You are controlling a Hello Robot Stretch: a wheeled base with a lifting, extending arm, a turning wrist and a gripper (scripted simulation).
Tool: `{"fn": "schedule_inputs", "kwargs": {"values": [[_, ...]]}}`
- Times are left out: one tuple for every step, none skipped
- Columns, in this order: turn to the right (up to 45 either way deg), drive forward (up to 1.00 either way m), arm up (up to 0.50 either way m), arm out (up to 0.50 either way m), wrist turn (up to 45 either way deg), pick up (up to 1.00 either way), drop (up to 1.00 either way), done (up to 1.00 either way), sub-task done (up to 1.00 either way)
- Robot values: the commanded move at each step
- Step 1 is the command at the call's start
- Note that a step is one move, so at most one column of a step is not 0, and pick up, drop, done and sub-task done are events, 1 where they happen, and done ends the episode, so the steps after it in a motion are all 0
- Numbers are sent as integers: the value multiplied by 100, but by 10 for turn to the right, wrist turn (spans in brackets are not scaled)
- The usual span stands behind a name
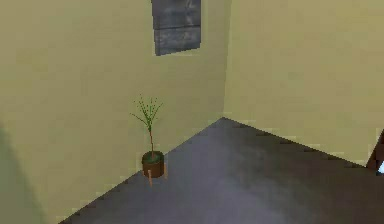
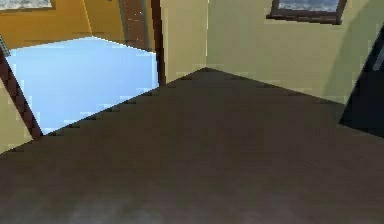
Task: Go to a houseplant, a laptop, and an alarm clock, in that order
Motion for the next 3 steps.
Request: {"fn": "schedule_inputs", "kwargs": {"values": [[0, 55, 0, 0, 0, 0, 0, 0, 0], [-180, 0, 0, 0, 0, 0, 0, 0, 0], [0, 0, 0, 0, 0, 0, 0, 0, 100]]}}
